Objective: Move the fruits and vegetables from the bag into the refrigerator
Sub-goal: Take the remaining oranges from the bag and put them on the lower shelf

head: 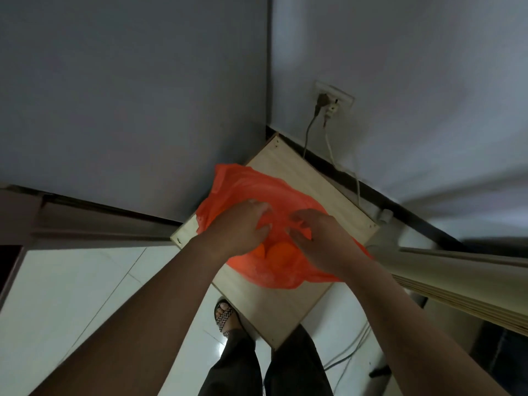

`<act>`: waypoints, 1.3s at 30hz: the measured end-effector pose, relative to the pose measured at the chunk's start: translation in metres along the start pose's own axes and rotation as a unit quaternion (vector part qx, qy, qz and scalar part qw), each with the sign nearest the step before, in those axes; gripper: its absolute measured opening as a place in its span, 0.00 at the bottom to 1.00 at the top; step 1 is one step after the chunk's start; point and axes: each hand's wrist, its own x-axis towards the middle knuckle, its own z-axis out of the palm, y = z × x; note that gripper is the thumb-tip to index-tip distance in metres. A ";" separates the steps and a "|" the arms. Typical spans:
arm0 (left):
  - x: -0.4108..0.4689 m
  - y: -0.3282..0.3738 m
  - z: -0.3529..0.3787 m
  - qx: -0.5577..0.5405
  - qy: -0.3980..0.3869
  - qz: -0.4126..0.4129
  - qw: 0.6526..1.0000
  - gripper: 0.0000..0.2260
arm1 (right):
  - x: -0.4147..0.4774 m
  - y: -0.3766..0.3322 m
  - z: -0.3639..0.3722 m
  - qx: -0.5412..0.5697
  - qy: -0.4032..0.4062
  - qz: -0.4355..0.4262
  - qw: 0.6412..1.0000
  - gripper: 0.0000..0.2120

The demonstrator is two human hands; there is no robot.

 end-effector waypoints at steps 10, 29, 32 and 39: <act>0.003 -0.021 0.008 0.008 -0.048 -0.043 0.998 0.21 | 0.018 -0.015 0.013 0.031 -0.002 -0.019 0.999 0.14; 0.031 -0.049 0.055 0.118 -0.197 -0.006 0.973 0.25 | 0.036 0.019 0.059 -0.033 -0.074 0.050 0.995 0.20; 0.035 -0.045 0.057 0.136 -0.228 -0.005 0.964 0.20 | 0.036 0.021 0.058 -0.027 -0.063 0.053 0.996 0.20; 0.036 -0.047 0.055 0.147 -0.200 0.009 0.969 0.20 | 0.032 0.024 0.050 -0.023 -0.045 0.032 0.998 0.20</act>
